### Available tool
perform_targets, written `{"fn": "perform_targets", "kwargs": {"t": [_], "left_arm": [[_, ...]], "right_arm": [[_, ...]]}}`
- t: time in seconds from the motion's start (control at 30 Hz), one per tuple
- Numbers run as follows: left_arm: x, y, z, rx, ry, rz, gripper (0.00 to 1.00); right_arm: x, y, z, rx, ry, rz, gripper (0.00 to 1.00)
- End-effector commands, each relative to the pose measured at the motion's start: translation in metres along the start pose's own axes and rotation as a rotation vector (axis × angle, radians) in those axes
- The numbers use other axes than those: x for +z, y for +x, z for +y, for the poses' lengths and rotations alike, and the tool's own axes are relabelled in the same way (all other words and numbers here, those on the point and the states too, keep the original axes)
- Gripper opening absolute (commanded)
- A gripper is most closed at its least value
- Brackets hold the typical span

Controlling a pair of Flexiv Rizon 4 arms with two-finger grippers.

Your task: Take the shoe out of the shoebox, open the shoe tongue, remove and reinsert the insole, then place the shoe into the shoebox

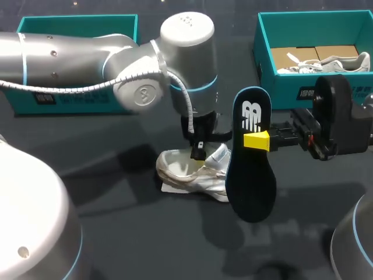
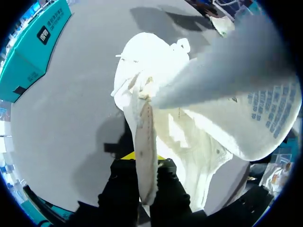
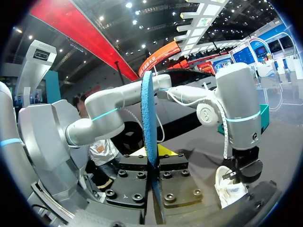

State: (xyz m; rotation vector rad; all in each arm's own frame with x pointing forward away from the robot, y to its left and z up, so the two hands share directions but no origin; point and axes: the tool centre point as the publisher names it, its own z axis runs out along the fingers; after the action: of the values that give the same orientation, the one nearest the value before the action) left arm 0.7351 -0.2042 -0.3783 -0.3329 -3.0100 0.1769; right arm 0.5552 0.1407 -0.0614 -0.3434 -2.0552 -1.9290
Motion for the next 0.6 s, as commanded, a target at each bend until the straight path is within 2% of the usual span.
{"fn": "perform_targets", "kwargs": {"t": [0.03,0.2,0.57,0.6], "left_arm": [[-0.029,0.002,0.011,0.123,0.021,0.039,0.00],[-0.057,0.011,0.012,0.372,0.015,0.034,0.00],[-0.057,0.011,0.012,0.372,0.015,0.034,0.00],[-0.060,0.010,0.013,0.446,-0.004,0.029,0.00]], "right_arm": [[-0.002,0.009,-0.003,-0.001,-0.005,-0.047,0.00],[-0.002,0.009,-0.003,-0.001,-0.005,-0.047,0.00],[-0.002,0.009,-0.003,-0.001,-0.005,-0.047,0.00],[-0.002,0.009,-0.003,-0.001,-0.005,-0.047,0.00]]}}
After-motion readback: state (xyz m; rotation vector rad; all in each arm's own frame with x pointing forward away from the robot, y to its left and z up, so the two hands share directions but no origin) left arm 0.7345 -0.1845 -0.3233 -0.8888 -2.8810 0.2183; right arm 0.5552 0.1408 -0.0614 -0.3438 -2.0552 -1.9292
